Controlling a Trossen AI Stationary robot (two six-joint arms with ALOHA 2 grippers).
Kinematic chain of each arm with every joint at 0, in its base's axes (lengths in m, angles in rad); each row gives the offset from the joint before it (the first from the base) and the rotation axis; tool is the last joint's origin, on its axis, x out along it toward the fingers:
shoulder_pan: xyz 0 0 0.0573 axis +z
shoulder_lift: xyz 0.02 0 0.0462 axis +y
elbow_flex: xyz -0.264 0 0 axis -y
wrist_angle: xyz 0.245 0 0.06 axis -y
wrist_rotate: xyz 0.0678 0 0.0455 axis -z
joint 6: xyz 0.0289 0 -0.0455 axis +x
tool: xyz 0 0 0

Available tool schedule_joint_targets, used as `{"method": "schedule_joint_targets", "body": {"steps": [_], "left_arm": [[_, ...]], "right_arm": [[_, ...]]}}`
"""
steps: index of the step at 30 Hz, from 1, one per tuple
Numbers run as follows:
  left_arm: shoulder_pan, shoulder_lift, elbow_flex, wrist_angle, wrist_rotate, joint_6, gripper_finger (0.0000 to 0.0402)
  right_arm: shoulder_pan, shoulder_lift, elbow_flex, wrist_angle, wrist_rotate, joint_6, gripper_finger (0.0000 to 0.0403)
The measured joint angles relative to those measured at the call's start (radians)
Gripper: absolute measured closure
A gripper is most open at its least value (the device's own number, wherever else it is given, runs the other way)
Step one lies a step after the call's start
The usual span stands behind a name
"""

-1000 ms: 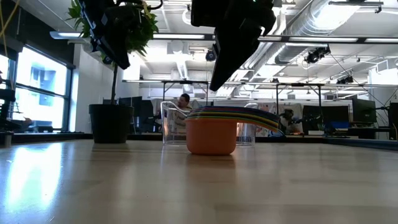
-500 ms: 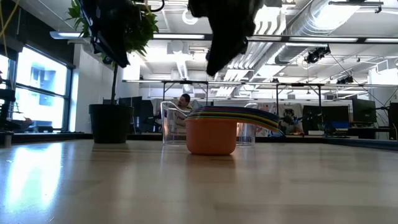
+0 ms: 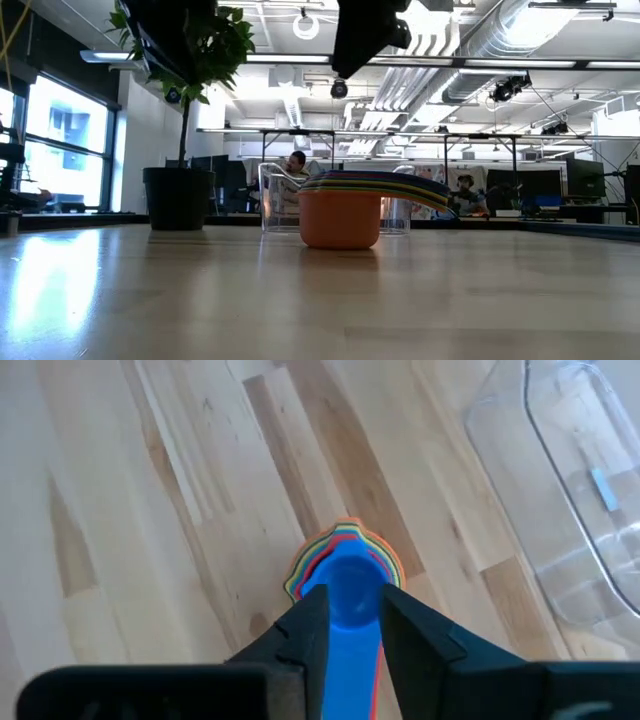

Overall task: Nest measuring cups in basket
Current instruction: Put the stacked measuring cups into the transparent bin

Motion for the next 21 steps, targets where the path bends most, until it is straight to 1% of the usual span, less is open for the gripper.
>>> {"method": "schedule_joint_targets", "body": {"steps": [2, 4, 7, 12, 18, 21], "left_arm": [[-0.02, -0.036, -0.029, 0.038, 0.0, -0.001, 0.0339], [-0.039, -0.087, -0.084, 0.101, 0.0, -0.019, 0.0339], [-0.069, -0.185, -0.188, 0.203, 0.0, -0.044, 0.0339], [-0.107, -0.353, -0.338, 0.321, -0.002, -0.054, 0.0339], [-0.139, -0.547, -0.495, 0.48, -0.002, -0.011, 0.0339], [-0.148, -0.632, -0.551, 0.524, -0.003, 0.012, 0.0339]], "right_arm": [[-0.003, 0.0, 0.013, 0.0, 0.008, 0.018, 0.0313], [-0.006, 0.0, 0.023, 0.0, 0.019, 0.042, 0.0306], [-0.007, 0.0, 0.03, 0.002, 0.019, 0.064, 0.0297], [-0.007, 0.0, 0.032, -0.015, 0.017, 0.085, 0.0287], [-0.008, 0.0, 0.032, -0.056, 0.014, 0.137, 0.0276], [-0.008, 0.0, 0.032, -0.055, 0.013, 0.166, 0.0274]]}}
